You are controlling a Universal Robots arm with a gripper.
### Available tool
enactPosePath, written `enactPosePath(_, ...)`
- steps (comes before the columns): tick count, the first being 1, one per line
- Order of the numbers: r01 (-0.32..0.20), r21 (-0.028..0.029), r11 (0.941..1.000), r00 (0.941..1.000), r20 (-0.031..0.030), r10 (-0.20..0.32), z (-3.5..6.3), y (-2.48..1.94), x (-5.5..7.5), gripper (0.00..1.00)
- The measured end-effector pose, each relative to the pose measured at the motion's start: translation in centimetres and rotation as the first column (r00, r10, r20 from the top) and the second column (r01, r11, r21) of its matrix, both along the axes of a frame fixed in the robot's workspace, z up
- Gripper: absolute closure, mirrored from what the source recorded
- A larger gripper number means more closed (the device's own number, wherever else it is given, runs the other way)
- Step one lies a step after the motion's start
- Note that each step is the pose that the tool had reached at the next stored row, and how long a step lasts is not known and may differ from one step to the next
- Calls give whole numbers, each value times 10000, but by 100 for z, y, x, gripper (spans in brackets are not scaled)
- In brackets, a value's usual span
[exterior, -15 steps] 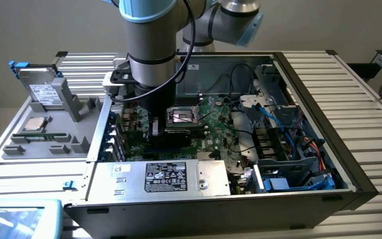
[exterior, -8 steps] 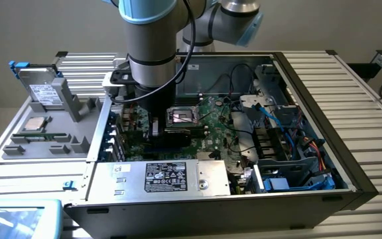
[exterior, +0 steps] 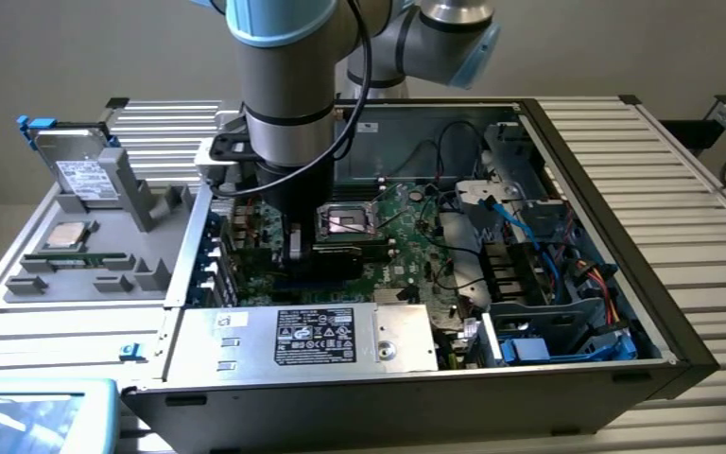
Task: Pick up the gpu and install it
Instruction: 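Insert the gpu into the slot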
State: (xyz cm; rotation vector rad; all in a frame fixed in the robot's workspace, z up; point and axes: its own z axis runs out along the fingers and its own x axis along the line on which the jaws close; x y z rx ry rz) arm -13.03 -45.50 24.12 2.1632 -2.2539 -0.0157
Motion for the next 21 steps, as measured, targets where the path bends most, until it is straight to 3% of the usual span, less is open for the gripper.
enactPosePath(21,0,4,10000,10000,2,0,-18,2,3,71)
